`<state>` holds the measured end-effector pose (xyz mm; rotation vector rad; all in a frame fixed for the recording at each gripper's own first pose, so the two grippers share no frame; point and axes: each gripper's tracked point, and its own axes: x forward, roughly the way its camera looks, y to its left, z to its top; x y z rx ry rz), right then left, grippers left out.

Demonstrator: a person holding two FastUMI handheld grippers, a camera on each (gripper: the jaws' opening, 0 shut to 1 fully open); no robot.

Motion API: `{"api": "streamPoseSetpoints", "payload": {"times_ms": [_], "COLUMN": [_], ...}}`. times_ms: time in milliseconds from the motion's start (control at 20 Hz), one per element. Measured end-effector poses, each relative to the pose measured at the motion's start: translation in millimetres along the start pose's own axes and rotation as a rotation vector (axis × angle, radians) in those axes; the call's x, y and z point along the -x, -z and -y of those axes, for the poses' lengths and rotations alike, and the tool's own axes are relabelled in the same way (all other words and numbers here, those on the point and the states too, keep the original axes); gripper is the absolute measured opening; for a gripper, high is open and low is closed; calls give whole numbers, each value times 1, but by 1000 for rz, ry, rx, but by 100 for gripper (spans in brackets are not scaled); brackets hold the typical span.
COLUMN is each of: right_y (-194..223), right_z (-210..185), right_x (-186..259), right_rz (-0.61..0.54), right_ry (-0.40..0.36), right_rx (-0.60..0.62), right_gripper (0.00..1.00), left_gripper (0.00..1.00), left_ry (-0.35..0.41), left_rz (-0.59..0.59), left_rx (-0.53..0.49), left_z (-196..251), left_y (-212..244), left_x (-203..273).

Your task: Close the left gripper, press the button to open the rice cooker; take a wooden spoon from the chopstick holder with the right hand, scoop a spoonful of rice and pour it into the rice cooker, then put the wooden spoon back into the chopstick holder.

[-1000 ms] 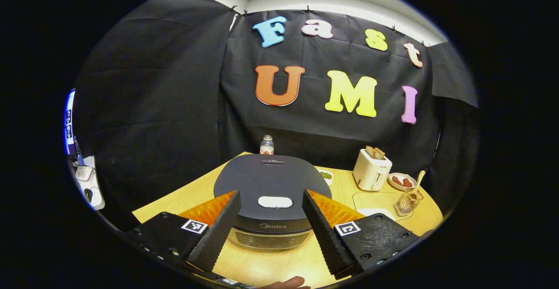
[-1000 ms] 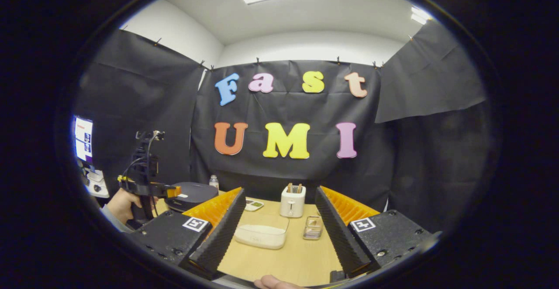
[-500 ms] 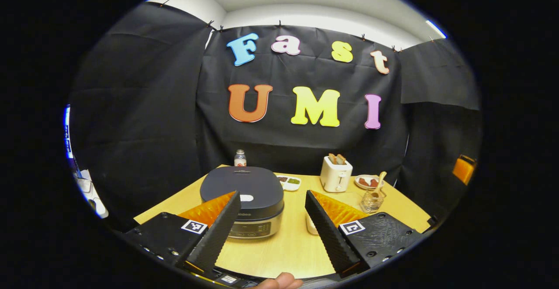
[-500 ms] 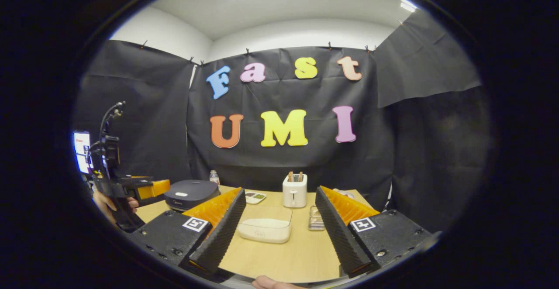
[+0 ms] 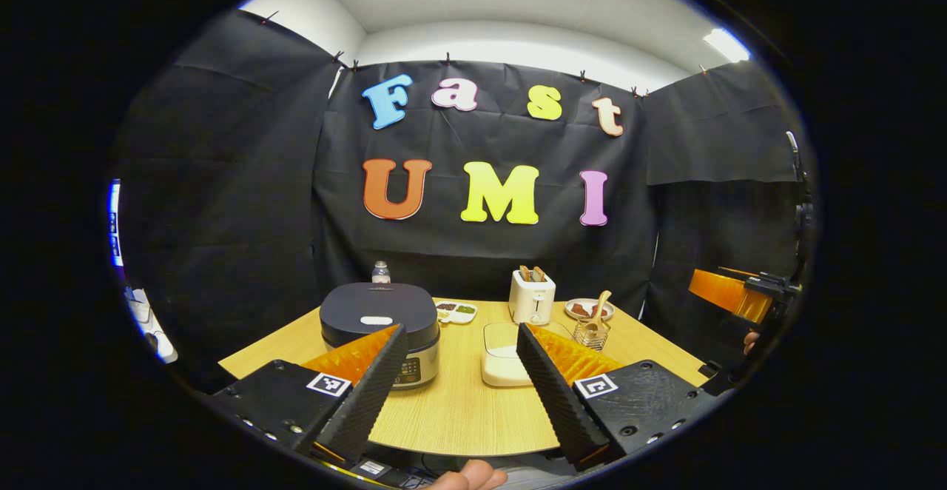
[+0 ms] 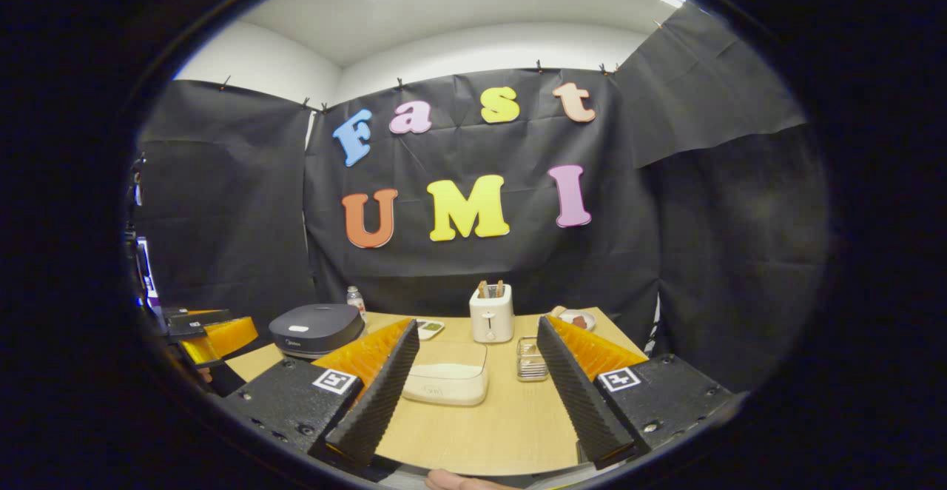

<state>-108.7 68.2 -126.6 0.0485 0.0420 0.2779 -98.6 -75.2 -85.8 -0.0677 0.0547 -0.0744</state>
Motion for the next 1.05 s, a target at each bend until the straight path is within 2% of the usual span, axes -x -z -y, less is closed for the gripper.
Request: {"api": "streamPoseSetpoints", "payload": {"times_ms": [150, 450, 1050], "right_y": [2, 0, 0], "right_z": [-4, -6, -16], "right_x": [2, 5, 6], "right_rz": [-2, 16, 22], "right_ry": [-8, 1, -8], "right_rx": [12, 24, 41], "right_gripper": [99, 99, 100], "left_gripper": [94, 94, 94], "left_ry": [40, 34, 41], "left_rz": [-2, 13, 36], "left_rx": [-17, -77, -45], "left_z": [14, 16, 11], "left_y": [5, 13, 9], "left_x": [8, 16, 27]}}
